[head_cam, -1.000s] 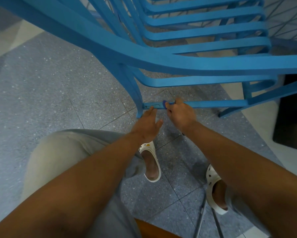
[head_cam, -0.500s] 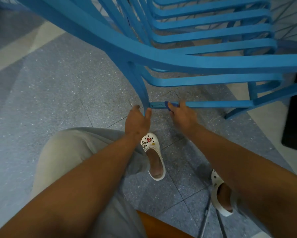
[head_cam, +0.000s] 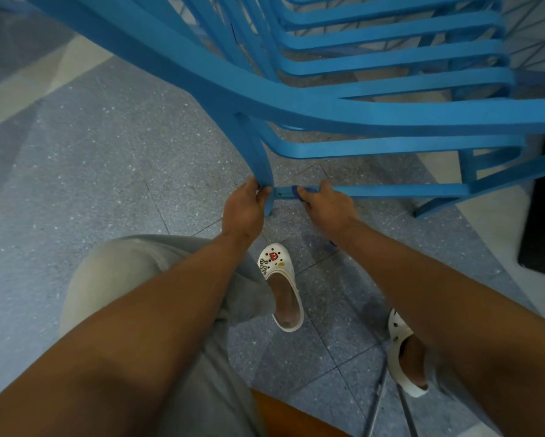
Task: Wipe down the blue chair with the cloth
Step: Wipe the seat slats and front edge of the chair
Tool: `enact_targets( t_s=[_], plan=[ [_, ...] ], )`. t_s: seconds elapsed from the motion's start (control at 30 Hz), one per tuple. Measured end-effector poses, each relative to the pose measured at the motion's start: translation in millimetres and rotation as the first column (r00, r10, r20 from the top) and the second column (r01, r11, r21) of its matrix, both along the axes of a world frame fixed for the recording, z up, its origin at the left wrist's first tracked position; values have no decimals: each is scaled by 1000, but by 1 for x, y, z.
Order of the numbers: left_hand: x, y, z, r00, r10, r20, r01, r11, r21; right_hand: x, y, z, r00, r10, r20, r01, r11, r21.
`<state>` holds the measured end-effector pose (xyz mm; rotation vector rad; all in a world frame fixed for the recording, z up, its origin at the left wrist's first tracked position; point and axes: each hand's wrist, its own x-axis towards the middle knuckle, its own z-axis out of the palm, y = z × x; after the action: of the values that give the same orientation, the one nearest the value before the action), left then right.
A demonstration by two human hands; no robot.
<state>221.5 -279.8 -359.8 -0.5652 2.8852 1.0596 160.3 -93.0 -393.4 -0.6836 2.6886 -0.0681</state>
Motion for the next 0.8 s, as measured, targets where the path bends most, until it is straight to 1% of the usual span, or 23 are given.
enact_targets(
  t_s=[0.1, 0.27, 0.53, 0.63, 0.7, 0.8],
  plan=[
    [-1, 1, 0, 1000, 1, -22, -1, 1000, 9, 5, -5, -6, 999, -42, -8, 42, 999, -31],
    [-5, -1, 3, 1000, -11, -7, 11, 1000, 19, 6, -30, -4, 994, -68, 82, 76, 991, -109],
    [-8, -2, 4, 1000, -11, -16, 11, 1000, 20, -1, 0, -3, 998, -59, -29, 55, 990, -128],
    [-10, -2, 6, 1000, -13, -13, 13, 1000, 21, 2, -15, -3, 997, -65, -33, 59, 987, -148],
    [-11, -3, 8, 1000, -17, -11, 17, 1000, 14, 3, -30, -2, 999, -54, -8, 52, 988, -147],
    [-12, -5, 11, 1000, -29, -5, 29, 999, 24, 0, -37, 4, 1000, -1, 23, 4, 991, -134]
  ],
)
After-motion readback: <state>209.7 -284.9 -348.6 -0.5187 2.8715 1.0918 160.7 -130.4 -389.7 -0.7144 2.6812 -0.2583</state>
